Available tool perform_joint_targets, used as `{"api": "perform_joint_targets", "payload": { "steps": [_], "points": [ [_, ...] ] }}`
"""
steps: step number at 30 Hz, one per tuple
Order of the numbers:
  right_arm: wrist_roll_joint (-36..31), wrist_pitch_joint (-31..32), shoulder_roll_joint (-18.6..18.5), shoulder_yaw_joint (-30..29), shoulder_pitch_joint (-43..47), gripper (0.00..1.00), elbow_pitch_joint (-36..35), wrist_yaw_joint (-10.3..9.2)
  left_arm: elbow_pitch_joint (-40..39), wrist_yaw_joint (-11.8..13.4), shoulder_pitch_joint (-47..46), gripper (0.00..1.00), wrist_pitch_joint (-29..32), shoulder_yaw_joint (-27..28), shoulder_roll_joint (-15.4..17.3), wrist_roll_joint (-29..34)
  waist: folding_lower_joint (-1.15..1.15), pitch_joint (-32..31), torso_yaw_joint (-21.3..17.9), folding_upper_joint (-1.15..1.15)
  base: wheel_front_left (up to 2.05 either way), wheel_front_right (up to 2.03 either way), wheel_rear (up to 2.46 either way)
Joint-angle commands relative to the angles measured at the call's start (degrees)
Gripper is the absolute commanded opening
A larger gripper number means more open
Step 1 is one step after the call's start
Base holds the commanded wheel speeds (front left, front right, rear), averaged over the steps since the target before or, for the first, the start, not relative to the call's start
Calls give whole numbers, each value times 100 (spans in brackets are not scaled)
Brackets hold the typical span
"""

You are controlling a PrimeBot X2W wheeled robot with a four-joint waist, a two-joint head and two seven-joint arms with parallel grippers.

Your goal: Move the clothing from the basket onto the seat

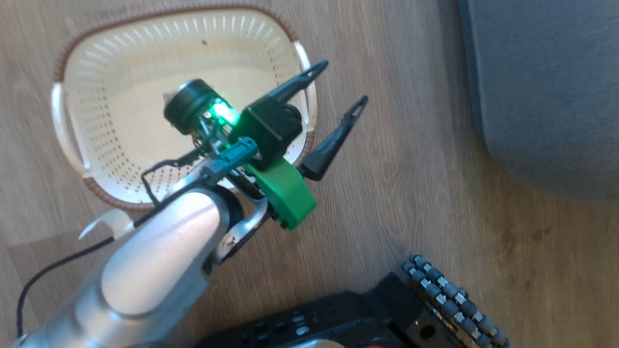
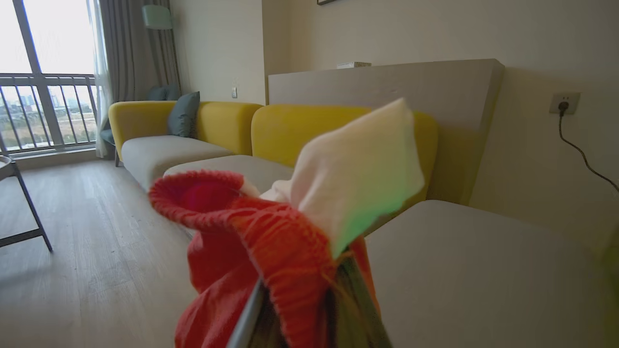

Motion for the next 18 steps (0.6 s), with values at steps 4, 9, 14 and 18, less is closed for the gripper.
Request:
{"api": "perform_joint_targets", "payload": {
  "steps": [4, 9, 14, 18],
  "points": [
    [-215, -299, 103, -363, 482, 0, 212, 40, -334, 46, -38, 100, 161, 126, 189, 112, -1, 495, -50, 0, 0, 0, 0],
    [-552, -691, 604, -590, 571, 0, 663, 40, -481, 224, 9, 100, 223, 177, 233, 182, -1, 792, -59, 0, 0, 0, 0],
    [-1084, -876, 887, -872, 405, 18, 1163, 40, -503, 349, 163, 100, 141, 212, 242, 152, -1, 803, -45, 0, 0, 0, 0],
    [-1424, -847, 1062, -891, 282, 100, 1472, 40, -472, 374, 174, 100, 83, 270, 308, 142, -1, 672, -57, 0, 0, 0, 0]
  ]
}}
